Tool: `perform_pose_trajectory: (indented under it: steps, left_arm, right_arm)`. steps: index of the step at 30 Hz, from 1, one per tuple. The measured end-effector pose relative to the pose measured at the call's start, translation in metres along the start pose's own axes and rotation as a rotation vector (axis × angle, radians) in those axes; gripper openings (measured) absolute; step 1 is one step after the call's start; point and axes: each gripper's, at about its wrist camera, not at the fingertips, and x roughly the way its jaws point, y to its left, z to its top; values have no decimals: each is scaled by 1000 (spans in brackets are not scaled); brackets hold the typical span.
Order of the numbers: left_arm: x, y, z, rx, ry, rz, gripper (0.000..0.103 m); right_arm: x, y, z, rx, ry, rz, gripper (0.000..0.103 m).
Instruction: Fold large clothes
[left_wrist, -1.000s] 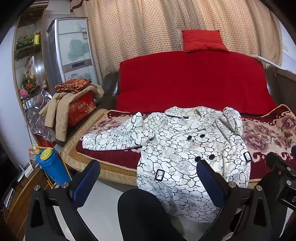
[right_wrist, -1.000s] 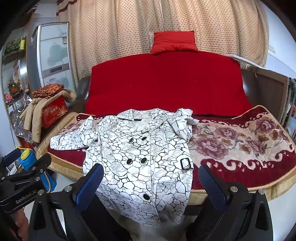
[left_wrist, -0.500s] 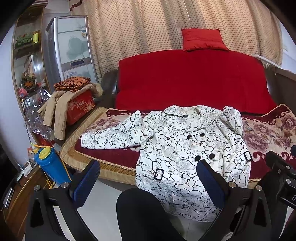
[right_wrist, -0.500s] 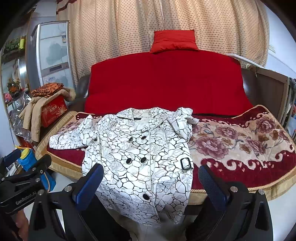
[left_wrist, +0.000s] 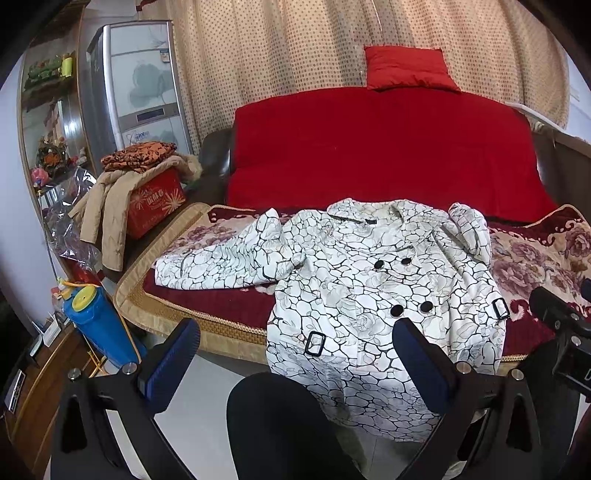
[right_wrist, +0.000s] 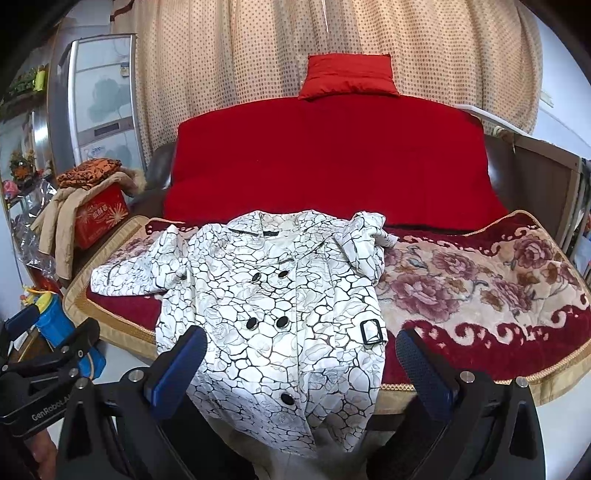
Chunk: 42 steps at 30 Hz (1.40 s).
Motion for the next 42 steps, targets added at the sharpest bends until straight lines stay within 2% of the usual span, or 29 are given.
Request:
perform_pose_trajectory:
  steps: [10,15,18,21,24,29,34,36,38,42]
  left_arm:
    - [29,-19,13,28,43,-3,103]
    - [47,-30,32,38,53,-1,103]
    - [70,-36,50,23,66,-31,103]
    - [107,-43,69,4,77,-68,103]
    - [160,-52,85,-20,137,-86,103]
    - [245,-63,100,-36,196,-37,103]
    - [297,-63,102,-63,229,-18,103]
    - [319,-61,99,-80,255,-17,103]
    - [338,-59,94,-99,294,-21,103]
    - [362,-59,82,-94,356,-21,103]
  right_arm:
    - [32,-11,12,-13,17,-42,103]
    - [50,-22,17,-10,38,-43,103]
    - [61,-31,22,-17,38,-47,103]
    - [74,-39,29,-24,43,-56,103]
    - [94,-48,41,-33,50,-80,103]
    - [134,-64,60,-24,60,-131,103]
    - [181,-82,84,1,76,-163,103]
    - [201,-94,97,30,84,-136,103]
    - [226,-116,114,92,88,-60,103]
    - [280,-171,137,306,134,86,103]
